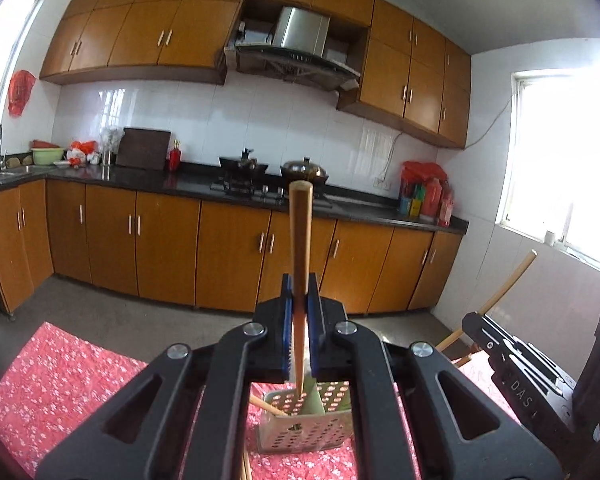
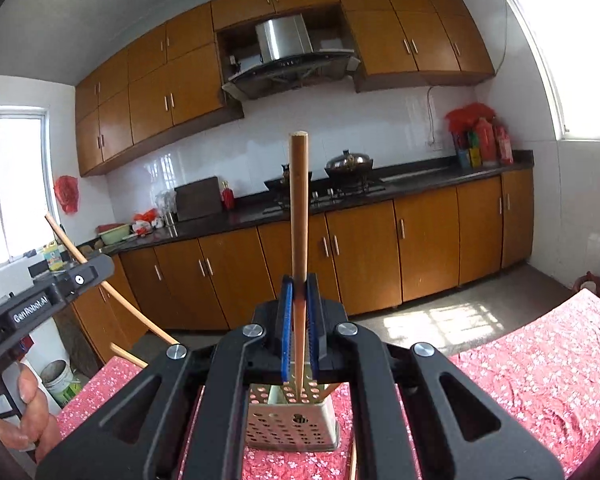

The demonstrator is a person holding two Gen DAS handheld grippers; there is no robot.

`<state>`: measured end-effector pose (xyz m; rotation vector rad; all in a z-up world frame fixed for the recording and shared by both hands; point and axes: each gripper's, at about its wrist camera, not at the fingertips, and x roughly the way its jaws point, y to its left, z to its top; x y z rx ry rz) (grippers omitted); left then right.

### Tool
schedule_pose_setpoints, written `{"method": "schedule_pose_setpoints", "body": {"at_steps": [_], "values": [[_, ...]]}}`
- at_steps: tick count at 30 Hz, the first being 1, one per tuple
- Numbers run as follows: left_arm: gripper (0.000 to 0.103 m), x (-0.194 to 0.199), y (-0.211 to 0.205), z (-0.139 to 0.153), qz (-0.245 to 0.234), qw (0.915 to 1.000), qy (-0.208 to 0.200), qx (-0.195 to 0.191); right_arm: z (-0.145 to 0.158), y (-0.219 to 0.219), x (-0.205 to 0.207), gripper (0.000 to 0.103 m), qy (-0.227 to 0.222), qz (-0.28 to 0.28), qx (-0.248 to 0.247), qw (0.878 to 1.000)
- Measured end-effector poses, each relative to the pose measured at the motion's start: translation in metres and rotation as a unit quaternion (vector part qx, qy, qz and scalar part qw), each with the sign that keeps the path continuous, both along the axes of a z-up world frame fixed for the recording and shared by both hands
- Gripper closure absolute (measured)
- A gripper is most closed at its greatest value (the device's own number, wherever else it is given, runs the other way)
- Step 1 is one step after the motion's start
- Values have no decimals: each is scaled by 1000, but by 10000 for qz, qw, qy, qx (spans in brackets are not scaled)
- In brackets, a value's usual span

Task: Organize utensils
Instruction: 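Open both tools to drop the chopsticks into the holder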

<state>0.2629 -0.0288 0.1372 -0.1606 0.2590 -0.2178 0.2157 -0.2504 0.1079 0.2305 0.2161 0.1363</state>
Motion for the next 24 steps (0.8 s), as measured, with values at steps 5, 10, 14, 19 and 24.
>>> {"method": "schedule_pose_setpoints", "body": {"at_steps": [5, 10, 14, 19, 24], "values": [[95, 22, -2, -25, -18, 9993, 359, 78, -14, 2, 7, 95, 242, 109, -75, 9996], [93, 22, 6, -31, 0, 9990, 445, 37, -13, 2, 4, 76, 280, 140, -122, 9994], [85, 12, 15, -22, 106, 9993, 353, -10, -4, 0, -5, 65, 145, 82, -94, 9998], [78, -18, 36, -13, 327, 9991, 263, -34, 8, -11, -30, 65, -15, -34, -134, 9999], [71, -53, 65, -32, 612, 9967, 514, 154, -9, -31, -59, 65, 328, -323, -309, 9985]]}}
